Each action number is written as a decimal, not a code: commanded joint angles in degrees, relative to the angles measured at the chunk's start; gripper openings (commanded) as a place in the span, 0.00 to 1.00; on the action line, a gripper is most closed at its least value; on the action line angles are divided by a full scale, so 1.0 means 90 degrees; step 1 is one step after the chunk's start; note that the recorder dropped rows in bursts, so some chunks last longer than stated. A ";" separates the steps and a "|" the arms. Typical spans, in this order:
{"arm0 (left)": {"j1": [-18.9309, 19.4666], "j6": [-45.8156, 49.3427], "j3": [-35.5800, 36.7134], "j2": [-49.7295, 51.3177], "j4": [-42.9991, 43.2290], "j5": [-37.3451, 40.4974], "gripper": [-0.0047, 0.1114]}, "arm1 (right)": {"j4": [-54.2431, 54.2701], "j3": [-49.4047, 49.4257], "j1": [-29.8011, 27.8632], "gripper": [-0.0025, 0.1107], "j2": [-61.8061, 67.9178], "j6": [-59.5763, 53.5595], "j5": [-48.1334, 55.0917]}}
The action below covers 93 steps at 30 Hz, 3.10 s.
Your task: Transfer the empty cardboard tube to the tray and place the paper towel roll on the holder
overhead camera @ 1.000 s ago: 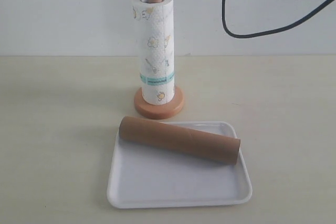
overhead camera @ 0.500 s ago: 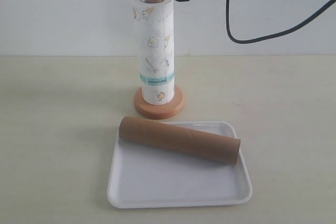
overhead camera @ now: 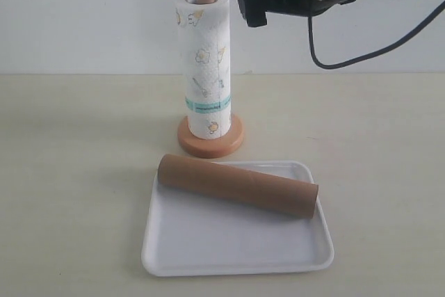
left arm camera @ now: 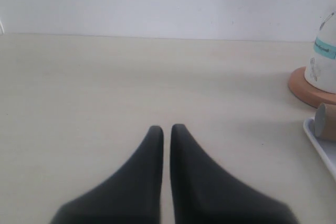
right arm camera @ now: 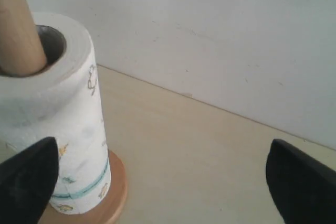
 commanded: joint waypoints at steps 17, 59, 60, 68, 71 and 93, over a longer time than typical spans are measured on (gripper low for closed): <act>-0.0041 0.0018 0.0025 -0.0021 -0.0049 -0.0015 0.08 | -0.0471 -0.0027 -0.0002 0.95 -0.0062 -0.0151 0.3047; -0.0041 0.0018 0.0025 -0.0021 -0.0049 -0.0015 0.08 | 0.2492 -0.0013 -0.0002 0.05 -0.0072 -0.0946 0.5615; -0.0041 0.0018 0.0025 -0.0021 -0.0049 -0.0015 0.08 | 0.2492 -0.0013 -0.0002 0.05 -0.0072 -0.0987 0.5615; -0.0041 0.0018 0.0025 -0.0021 -0.0049 -0.0015 0.08 | 0.2378 -0.0013 -0.0002 0.05 -0.0072 -0.1480 0.5553; -0.0041 0.0018 0.0025 -0.0021 -0.0049 -0.0015 0.08 | 0.2400 0.0022 -0.0002 0.05 -0.0088 -0.1332 0.5403; -0.0041 0.0018 0.0025 -0.0021 -0.0049 -0.0015 0.08 | 0.2474 0.6754 -0.0014 0.05 -0.4361 -0.2350 -0.3292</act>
